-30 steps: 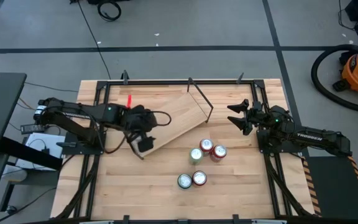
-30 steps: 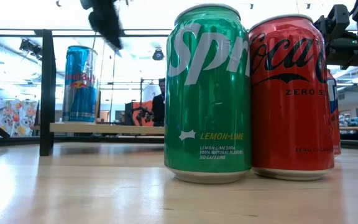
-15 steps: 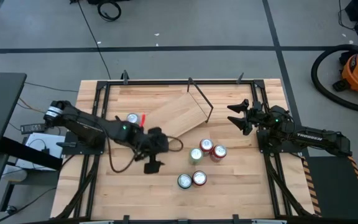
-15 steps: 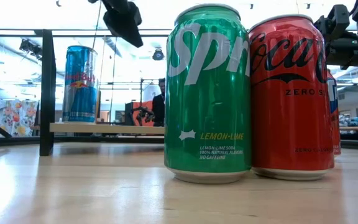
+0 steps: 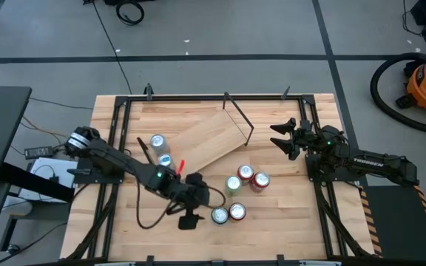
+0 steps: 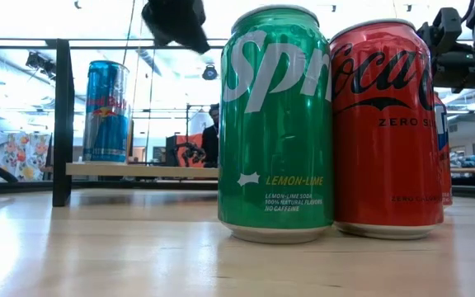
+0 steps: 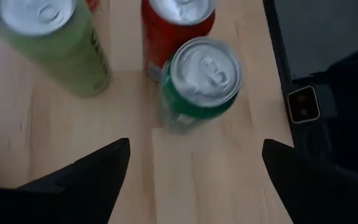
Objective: Place canned beverage on shelf
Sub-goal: Put the green soda can on the shelf
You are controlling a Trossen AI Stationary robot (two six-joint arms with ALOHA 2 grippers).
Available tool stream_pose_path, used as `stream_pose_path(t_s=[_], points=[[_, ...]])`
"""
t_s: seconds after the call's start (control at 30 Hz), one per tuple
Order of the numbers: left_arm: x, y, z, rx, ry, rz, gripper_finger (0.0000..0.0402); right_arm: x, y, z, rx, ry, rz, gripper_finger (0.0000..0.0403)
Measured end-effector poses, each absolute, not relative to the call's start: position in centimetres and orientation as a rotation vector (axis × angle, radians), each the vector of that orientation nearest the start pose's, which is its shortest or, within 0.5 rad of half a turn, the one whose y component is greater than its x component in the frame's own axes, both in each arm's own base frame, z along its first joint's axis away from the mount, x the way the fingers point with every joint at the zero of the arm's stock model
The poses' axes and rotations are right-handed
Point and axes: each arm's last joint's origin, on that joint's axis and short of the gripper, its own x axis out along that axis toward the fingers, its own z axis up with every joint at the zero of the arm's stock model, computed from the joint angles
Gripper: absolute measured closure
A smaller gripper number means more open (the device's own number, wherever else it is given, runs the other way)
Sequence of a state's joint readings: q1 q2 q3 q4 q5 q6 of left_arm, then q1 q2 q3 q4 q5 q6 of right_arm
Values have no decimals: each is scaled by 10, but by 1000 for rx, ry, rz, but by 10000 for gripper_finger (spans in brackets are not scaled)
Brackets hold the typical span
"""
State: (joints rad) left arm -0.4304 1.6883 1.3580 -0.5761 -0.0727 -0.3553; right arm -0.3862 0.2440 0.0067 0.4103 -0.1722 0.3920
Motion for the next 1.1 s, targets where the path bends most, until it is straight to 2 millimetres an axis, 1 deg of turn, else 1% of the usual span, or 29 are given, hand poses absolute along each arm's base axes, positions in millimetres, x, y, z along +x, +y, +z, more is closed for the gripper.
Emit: stream_pose_path(t_s=[0.1, 0.2, 0.33, 0.5, 0.7, 0.77, 0.93, 1.1], points=[[340, -161, 272, -59, 954, -140, 24, 105, -37, 184, 346, -201, -179, 69], [350, -169, 276, -16, 1000, -68, 24, 105, -37, 184, 350, -204, -177, 69], [365, -176, 282, -41, 1000, -17, 24, 105, -37, 185, 342, -206, -176, 69], [378, -183, 277, -85, 991, -17, 24, 105, -37, 184, 322, -197, -169, 69], [389, -190, 269, -112, 948, -42, 24, 105, -37, 185, 308, -200, -168, 69], [389, -190, 263, -75, 970, -43, 24, 105, -36, 185, 306, -198, -157, 69], [392, -193, 260, -17, 949, -74, 24, 105, -36, 184, 294, -181, -132, 69], [395, -199, 254, 76, 938, -113, 24, 106, -36, 183, 289, -168, -124, 69]])
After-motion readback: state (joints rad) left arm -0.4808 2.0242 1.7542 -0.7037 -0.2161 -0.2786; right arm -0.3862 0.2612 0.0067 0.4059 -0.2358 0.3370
